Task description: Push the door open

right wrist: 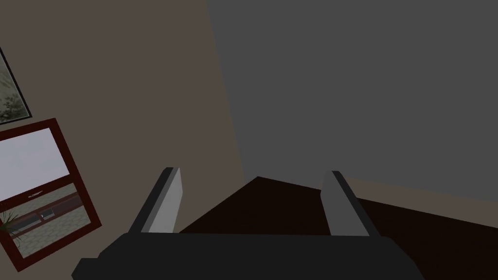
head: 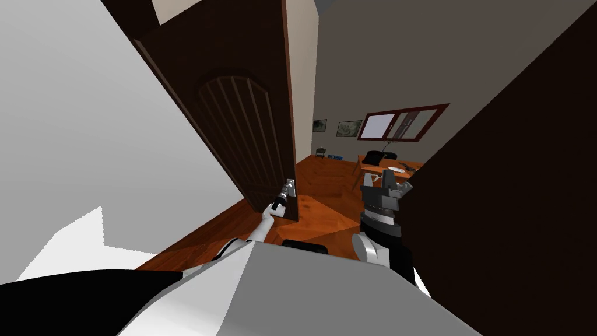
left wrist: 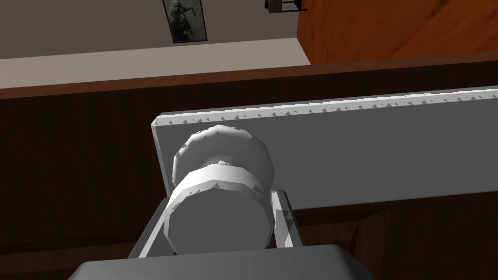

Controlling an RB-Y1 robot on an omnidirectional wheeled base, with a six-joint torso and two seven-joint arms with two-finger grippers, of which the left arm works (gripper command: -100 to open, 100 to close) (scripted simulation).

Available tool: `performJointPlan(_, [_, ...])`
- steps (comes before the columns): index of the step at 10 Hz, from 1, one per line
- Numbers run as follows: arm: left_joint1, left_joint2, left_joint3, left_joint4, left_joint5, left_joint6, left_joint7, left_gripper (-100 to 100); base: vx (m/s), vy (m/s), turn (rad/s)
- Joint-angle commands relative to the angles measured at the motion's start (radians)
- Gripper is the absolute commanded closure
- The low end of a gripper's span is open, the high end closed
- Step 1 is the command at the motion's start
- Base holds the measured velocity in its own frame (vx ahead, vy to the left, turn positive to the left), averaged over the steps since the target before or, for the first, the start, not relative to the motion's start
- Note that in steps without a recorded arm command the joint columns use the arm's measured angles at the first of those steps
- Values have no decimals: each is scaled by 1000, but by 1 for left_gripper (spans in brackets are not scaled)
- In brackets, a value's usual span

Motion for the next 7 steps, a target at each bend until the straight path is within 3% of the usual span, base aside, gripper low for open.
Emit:
performJointPlan(1, [-13, 7, 31, 12, 5, -9, -7, 100, 104, -142, 71])
performJointPlan(7, [-19, 3, 93, 26, 14, -11, -25, 100, 153, -141, 75])
